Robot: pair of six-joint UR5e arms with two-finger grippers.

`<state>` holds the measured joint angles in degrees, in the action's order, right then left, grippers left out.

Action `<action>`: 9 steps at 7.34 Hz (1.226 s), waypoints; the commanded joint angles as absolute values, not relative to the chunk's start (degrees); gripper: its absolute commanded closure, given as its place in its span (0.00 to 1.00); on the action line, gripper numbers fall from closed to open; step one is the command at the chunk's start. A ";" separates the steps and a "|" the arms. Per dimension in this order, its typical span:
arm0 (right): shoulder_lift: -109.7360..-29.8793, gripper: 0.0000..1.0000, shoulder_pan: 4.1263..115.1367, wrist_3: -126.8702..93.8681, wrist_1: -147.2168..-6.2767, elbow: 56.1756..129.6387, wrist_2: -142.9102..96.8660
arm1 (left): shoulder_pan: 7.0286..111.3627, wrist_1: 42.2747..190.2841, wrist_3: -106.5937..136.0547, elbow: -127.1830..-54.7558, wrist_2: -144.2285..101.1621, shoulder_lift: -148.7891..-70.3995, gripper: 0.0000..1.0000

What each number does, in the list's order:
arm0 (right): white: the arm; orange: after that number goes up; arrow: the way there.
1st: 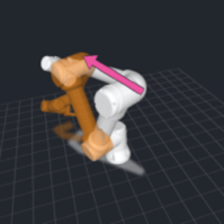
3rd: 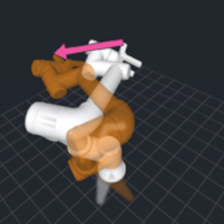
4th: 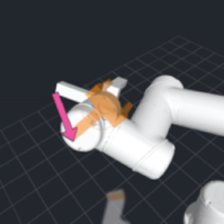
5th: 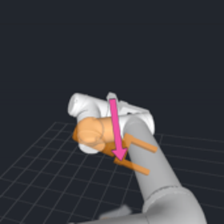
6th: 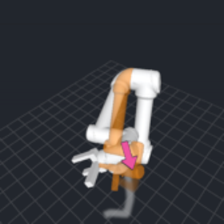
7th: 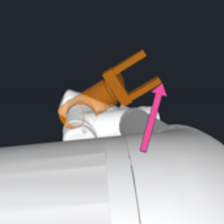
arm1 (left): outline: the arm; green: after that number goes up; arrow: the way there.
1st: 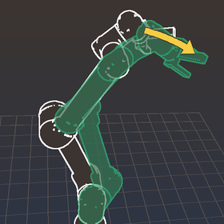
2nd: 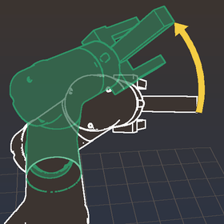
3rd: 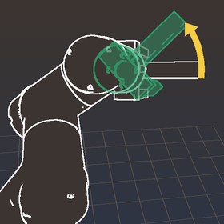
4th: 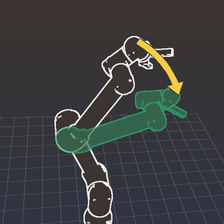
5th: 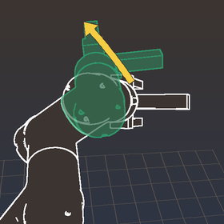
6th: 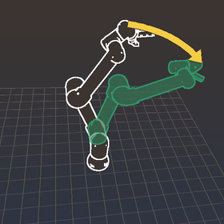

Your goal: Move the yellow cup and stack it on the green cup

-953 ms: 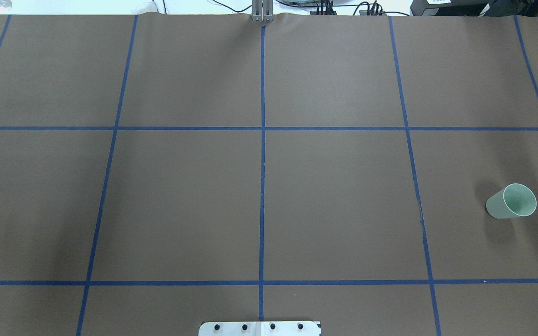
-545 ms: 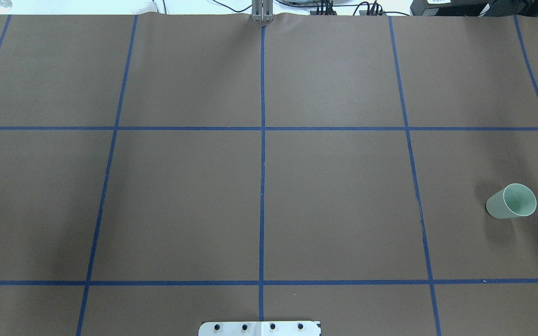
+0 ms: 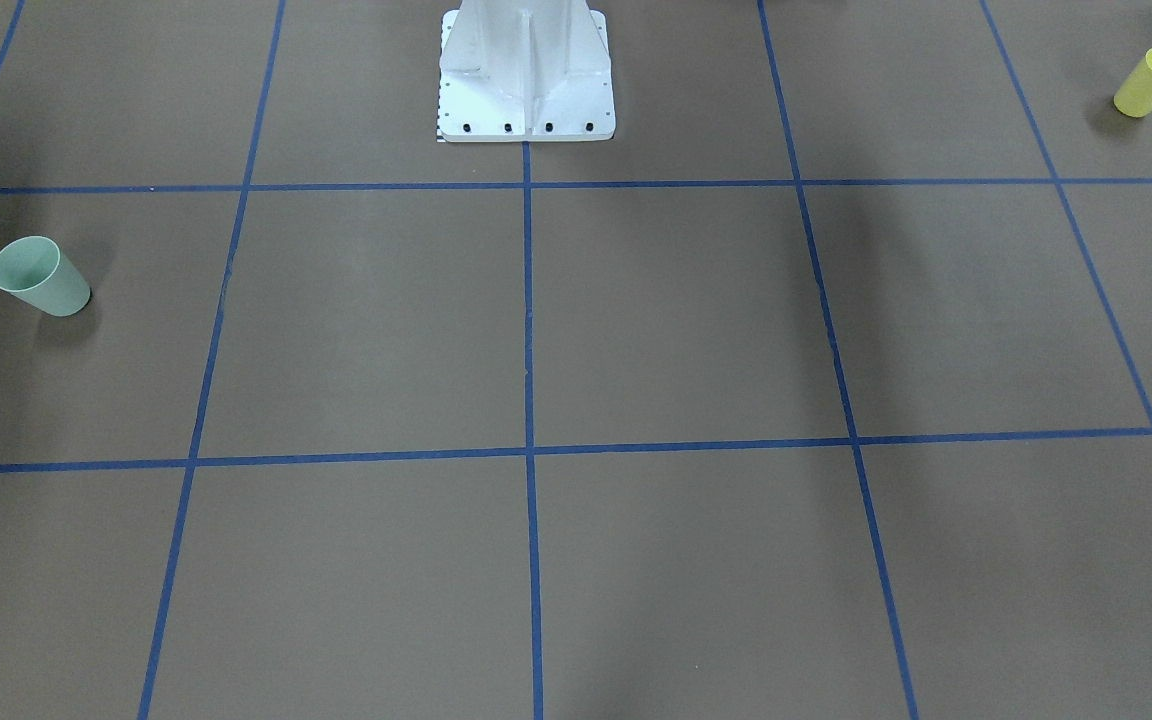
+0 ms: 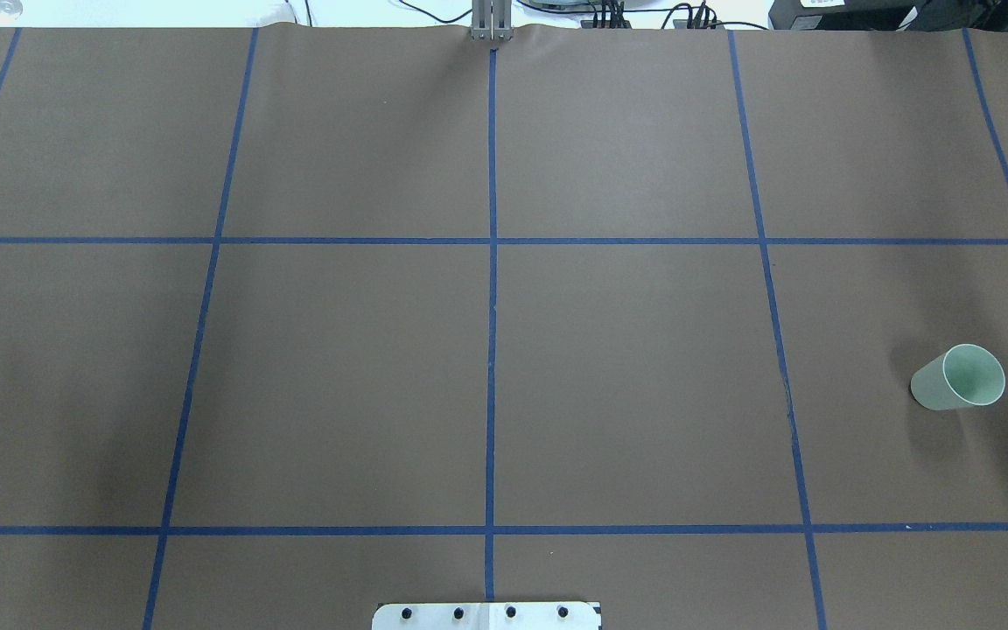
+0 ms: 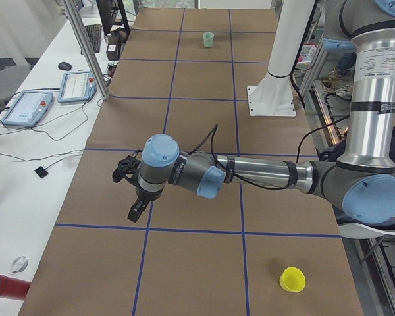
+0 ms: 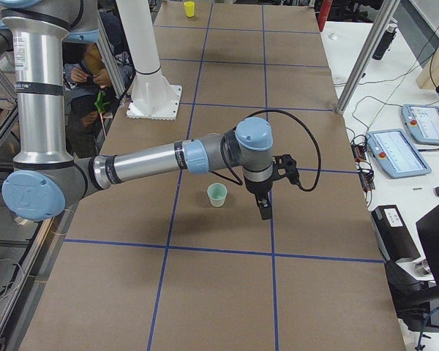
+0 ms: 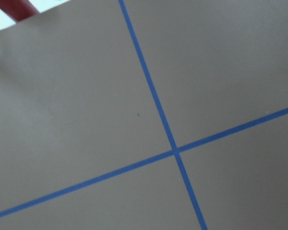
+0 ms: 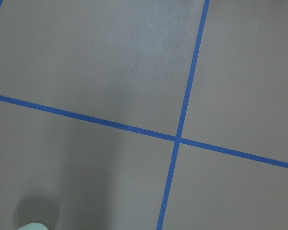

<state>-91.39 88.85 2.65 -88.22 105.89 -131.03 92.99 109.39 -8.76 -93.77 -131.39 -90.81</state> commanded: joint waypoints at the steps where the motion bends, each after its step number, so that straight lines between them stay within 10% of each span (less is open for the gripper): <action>1: -91.93 0.00 88.86 2.46 -86.57 105.64 -131.22 | 92.99 111.35 -6.96 -94.04 -131.40 -90.62 0.00; 9: -93.52 0.00 88.86 -3.06 -86.57 105.56 -132.27 | 85.88 127.00 37.99 -103.60 -99.54 -78.35 0.00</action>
